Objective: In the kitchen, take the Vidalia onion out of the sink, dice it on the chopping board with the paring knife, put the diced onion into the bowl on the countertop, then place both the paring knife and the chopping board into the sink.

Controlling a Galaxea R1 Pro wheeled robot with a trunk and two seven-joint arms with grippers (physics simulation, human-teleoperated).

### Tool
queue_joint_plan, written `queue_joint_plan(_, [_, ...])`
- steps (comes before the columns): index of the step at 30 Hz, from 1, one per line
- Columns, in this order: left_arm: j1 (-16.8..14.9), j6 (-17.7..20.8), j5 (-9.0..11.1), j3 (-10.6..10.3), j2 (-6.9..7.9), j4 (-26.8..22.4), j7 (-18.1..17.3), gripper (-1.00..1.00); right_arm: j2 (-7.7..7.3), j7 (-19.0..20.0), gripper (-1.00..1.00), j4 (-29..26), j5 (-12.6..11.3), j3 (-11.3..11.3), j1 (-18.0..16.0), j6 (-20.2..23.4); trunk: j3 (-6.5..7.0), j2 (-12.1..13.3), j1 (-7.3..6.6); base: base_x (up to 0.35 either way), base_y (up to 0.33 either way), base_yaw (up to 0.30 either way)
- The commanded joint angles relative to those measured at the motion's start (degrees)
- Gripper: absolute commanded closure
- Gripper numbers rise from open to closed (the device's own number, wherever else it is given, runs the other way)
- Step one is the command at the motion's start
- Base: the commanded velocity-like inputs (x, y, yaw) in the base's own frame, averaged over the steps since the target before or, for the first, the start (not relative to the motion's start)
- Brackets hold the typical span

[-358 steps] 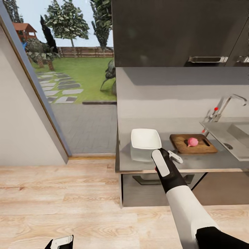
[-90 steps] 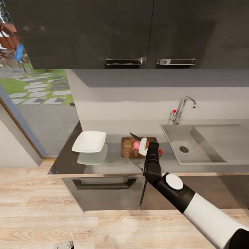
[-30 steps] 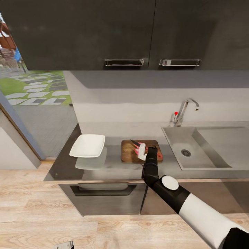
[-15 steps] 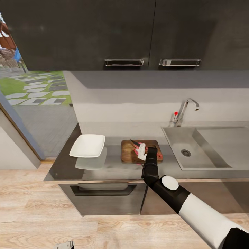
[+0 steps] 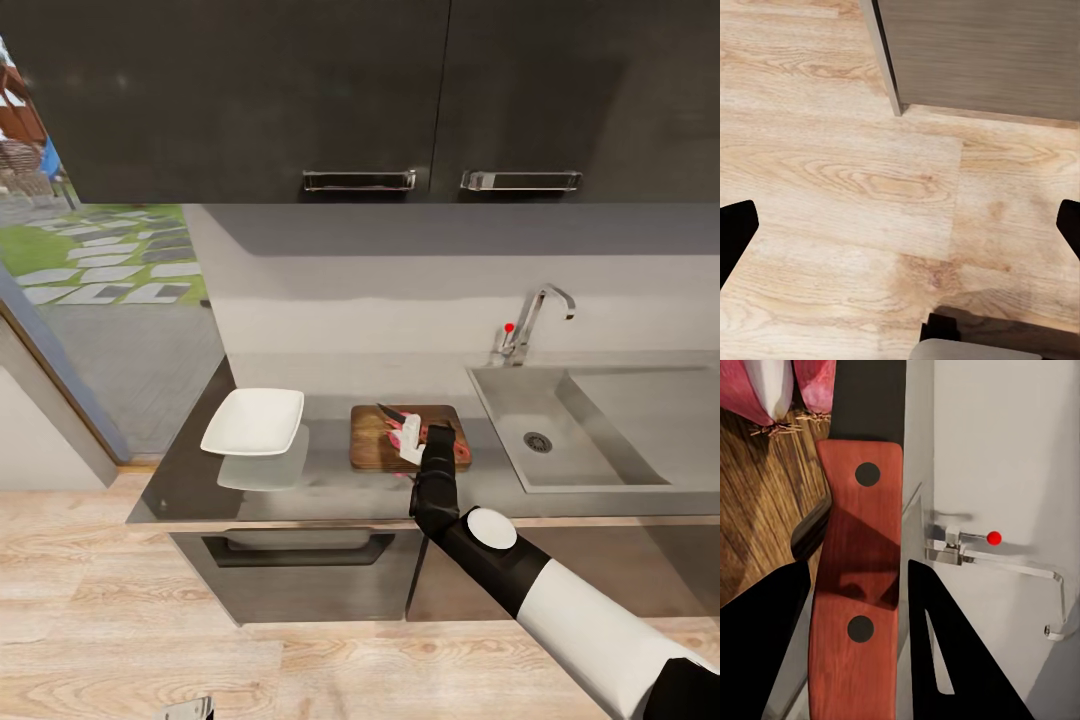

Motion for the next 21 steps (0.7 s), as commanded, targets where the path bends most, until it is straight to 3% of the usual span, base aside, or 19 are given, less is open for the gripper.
queue_joint_plan(1, [-0.12, -0.4, -0.42, 0.16, 0.03, 0.26, 0.33, -1.0, -0.05, 0.55, 1.0, -0.07, 0.64, 0.21, -0.09, 0.32, -0.11, -0.12, 0.04, 0.0, 0.0, 0.0])
queue_joint_plan(21, [-0.12, -0.4, -0.42, 0.14, 0.03, 0.26, 0.33, -1.0, -0.05, 0.62, 1.0, 1.51, 0.64, 0.21, -0.08, 0.32, -0.11, -0.12, 0.04, 0.0, 0.0, 0.0])
